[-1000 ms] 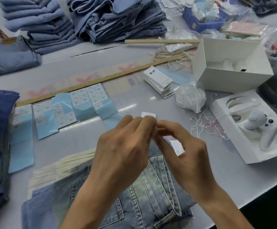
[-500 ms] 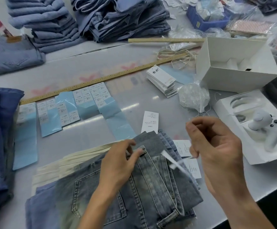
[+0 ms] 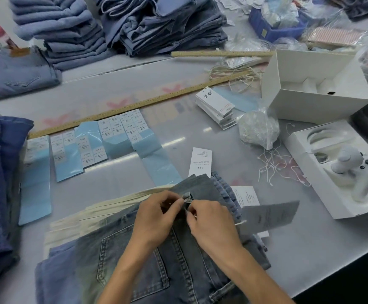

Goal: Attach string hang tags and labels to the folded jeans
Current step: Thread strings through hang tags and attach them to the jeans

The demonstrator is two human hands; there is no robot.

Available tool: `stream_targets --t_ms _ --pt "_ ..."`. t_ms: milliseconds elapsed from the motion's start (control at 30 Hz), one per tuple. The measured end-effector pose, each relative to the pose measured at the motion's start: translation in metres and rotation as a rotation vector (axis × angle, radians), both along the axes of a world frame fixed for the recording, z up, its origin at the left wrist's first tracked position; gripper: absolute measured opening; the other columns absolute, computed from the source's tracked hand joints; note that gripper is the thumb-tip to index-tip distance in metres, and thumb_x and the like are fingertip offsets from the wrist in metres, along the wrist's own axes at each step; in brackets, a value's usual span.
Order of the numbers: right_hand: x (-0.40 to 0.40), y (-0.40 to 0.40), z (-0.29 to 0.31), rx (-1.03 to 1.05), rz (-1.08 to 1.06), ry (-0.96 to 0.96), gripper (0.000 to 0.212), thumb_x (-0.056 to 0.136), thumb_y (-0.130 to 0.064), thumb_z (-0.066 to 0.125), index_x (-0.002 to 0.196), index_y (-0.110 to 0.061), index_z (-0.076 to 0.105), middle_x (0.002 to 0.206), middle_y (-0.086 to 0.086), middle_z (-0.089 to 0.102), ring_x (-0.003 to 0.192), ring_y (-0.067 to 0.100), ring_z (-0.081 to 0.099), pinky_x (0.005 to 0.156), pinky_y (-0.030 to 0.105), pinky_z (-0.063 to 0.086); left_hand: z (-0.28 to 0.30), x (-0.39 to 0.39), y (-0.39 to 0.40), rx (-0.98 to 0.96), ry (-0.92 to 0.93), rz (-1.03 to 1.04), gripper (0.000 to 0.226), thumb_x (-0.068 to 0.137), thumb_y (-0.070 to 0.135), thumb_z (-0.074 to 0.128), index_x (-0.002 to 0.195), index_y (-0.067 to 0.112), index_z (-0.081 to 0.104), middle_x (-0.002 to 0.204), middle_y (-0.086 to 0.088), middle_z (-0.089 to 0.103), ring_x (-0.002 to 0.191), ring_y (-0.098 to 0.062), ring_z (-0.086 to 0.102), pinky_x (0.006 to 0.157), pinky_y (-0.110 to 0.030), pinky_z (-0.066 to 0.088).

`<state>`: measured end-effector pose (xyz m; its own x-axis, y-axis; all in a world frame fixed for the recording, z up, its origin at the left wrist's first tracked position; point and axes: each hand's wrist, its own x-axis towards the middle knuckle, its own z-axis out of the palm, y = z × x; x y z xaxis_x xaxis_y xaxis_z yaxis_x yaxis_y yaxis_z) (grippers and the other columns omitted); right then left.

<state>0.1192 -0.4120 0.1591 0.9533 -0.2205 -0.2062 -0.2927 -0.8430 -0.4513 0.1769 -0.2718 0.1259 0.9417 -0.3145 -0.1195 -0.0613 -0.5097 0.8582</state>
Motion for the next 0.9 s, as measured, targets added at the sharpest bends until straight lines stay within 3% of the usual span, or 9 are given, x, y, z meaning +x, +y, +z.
stream_targets --t_ms 100,233,400,533,767,833,900 --pt "0.005 0.006 -0.009 0.093 -0.06 -0.072 0.018 0.095 -0.036 0.058 0.09 -0.023 0.069 0.089 -0.004 0.073 0.083 0.02 0.067 0.067 0.035 0.046 0.0 0.006 0.007 -0.106 0.104 0.044 0.025 0.094 0.01 0.07 0.085 0.032 0.077 0.087 0.019 0.075 0.082 -0.001 0.068 0.07 -0.021 0.05" --pt "0.005 0.013 -0.013 0.274 -0.166 -0.148 0.012 0.093 -0.034 0.067 0.097 -0.028 0.077 0.094 -0.013 0.075 0.087 0.009 0.068 0.081 0.037 0.053 -0.004 0.007 0.018 -0.126 0.216 -0.003 0.028 0.088 0.001 0.074 0.096 0.026 0.08 0.092 0.011 0.078 0.083 -0.008 0.072 0.074 -0.025 0.056" --pt "0.004 0.013 -0.017 0.225 -0.15 -0.142 0.012 0.094 -0.033 0.065 0.097 -0.028 0.075 0.095 -0.012 0.074 0.086 0.012 0.067 0.077 0.038 0.053 -0.002 0.008 0.014 -0.284 0.331 0.093 0.019 0.097 0.0 0.063 0.095 0.011 0.078 0.075 -0.01 0.075 0.06 -0.017 0.066 0.056 -0.023 0.052" --pt "-0.001 0.014 -0.019 0.197 -0.152 -0.191 0.012 0.094 -0.03 0.066 0.099 -0.027 0.076 0.092 -0.011 0.074 0.082 0.011 0.067 0.075 0.036 0.054 0.001 0.012 0.013 -0.275 0.384 0.061 0.021 0.096 -0.006 0.061 0.096 0.007 0.077 0.069 -0.015 0.072 0.057 -0.019 0.067 0.053 -0.023 0.052" --pt "-0.006 0.014 -0.014 0.239 -0.152 -0.24 0.014 0.095 -0.027 0.068 0.106 -0.027 0.077 0.097 -0.011 0.074 0.085 0.009 0.068 0.077 0.034 0.056 0.002 0.018 0.014 -0.168 0.358 -0.07 0.017 0.094 0.001 0.066 0.09 0.014 0.077 0.075 -0.006 0.075 0.064 -0.019 0.071 0.058 -0.024 0.054" --pt "-0.006 0.014 -0.01 0.204 -0.094 -0.211 0.015 0.097 -0.027 0.064 0.107 -0.024 0.076 0.098 -0.008 0.073 0.088 0.013 0.066 0.08 0.036 0.054 0.0 0.012 0.01 -0.188 0.351 -0.01 0.015 0.096 0.002 0.064 0.089 0.012 0.073 0.07 -0.007 0.072 0.061 -0.022 0.068 0.052 -0.028 0.054" --pt "-0.007 0.017 -0.001 0.038 -0.008 -0.247 0.016 0.096 -0.025 0.063 0.108 -0.021 0.072 0.1 -0.005 0.069 0.093 0.016 0.061 0.081 0.036 0.055 0.0 0.008 0.008 -0.3 0.357 0.122 0.013 0.097 0.0 0.061 0.089 0.009 0.067 0.067 -0.009 0.069 0.056 -0.025 0.064 0.042 -0.03 0.052"
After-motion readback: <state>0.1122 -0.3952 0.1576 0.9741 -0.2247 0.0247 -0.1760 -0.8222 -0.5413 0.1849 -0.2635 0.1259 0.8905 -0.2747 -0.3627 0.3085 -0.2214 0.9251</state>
